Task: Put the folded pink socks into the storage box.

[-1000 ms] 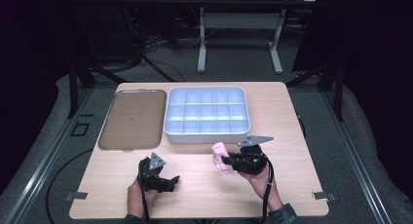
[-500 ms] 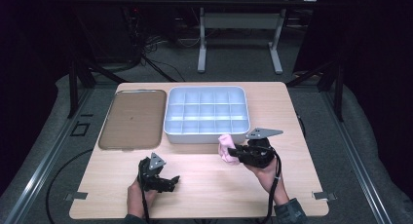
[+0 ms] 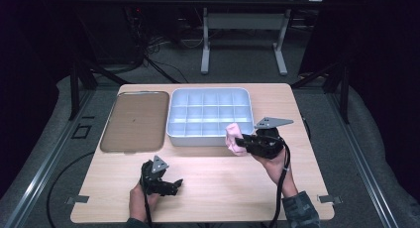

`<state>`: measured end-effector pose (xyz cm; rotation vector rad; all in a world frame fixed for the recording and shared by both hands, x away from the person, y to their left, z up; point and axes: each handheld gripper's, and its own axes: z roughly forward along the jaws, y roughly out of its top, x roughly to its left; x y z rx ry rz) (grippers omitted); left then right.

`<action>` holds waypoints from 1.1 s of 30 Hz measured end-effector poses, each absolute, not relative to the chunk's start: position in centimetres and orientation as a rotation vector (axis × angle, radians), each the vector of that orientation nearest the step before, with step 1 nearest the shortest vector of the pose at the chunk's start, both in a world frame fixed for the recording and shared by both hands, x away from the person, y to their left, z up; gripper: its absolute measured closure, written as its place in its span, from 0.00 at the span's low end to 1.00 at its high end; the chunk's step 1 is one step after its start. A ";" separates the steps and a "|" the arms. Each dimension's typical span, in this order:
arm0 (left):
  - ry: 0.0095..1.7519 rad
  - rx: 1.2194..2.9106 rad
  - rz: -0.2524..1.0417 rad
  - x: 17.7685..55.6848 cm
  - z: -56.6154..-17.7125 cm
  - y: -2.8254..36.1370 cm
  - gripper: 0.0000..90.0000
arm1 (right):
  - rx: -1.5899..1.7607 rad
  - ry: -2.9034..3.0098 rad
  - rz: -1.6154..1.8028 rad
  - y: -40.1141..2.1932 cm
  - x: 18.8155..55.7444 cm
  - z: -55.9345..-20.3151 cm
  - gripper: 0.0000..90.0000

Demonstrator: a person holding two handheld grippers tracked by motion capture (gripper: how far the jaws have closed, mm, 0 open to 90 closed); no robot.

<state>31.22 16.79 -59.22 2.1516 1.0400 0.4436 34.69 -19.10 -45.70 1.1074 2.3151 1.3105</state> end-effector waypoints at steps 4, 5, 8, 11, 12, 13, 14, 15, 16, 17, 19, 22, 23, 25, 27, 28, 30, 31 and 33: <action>1.040 2.152 0.444 31.2 -59.2 16.8 0.01 | 1.107 2.294 1.298 -19.4 35.4 -45.0 0.84; 1.040 2.151 0.444 31.2 -59.2 16.8 0.01 | 1.110 2.289 1.296 -19.4 35.6 -44.9 0.84; 1.039 2.151 0.443 31.2 -59.2 16.8 0.01 | 1.118 2.270 1.292 -19.6 36.2 -44.5 0.84; 1.040 2.151 0.443 31.2 -59.2 16.8 0.01 | 1.122 2.264 1.273 -19.7 36.8 -44.2 0.84; 1.040 2.152 0.444 31.2 -59.2 16.8 0.01 | 1.122 2.262 1.275 -19.7 37.0 -44.2 0.84; 1.039 2.151 0.443 31.2 -59.2 16.8 0.01 | 1.125 2.250 1.277 -19.7 37.2 -44.1 0.84; 1.039 2.151 0.443 31.2 -59.2 16.8 0.01 | 1.124 2.251 1.261 -19.8 37.4 -44.0 0.84; 1.040 2.151 0.444 31.2 -59.2 16.8 0.01 | 1.126 2.247 1.258 -19.8 37.6 -43.9 0.84; 1.040 2.151 0.444 31.2 -59.2 16.8 0.01 | 1.132 2.238 1.264 -19.8 37.7 -43.8 0.84; 1.039 2.151 0.443 31.2 -59.2 16.8 0.01 | 1.132 2.231 1.263 -19.9 38.0 -43.7 0.84; 1.039 2.150 0.443 31.2 -59.2 16.8 0.01 | 1.137 2.221 1.261 -19.9 38.4 -43.6 0.84; 1.039 2.151 0.443 31.2 -59.2 16.8 0.01 | 1.141 2.217 1.245 -20.0 39.0 -43.5 0.84; 1.039 2.151 0.443 31.2 -59.2 16.8 0.01 | 1.144 2.205 1.237 -20.0 39.1 -43.6 0.84; 1.039 2.151 0.443 31.2 -59.2 16.8 0.01 | 1.147 2.212 1.208 -20.0 39.6 -43.8 0.84; 1.040 2.151 0.444 31.2 -59.2 16.8 0.01 | 1.157 2.217 1.207 -20.1 40.0 -44.1 0.84; 1.039 2.151 0.443 31.2 -59.2 16.8 0.01 | 1.165 2.211 1.203 -20.0 40.2 -44.3 0.84; 1.040 2.152 0.444 31.2 -59.2 16.8 0.01 | 1.168 2.219 1.177 -20.0 40.6 -44.4 0.84; 1.039 2.151 0.443 31.2 -59.2 16.8 0.01 | 1.168 2.220 1.169 -20.0 40.9 -44.6 0.84; 1.040 2.152 0.444 31.2 -59.2 16.8 0.01 | 1.172 2.229 1.138 -19.8 41.4 -44.9 0.84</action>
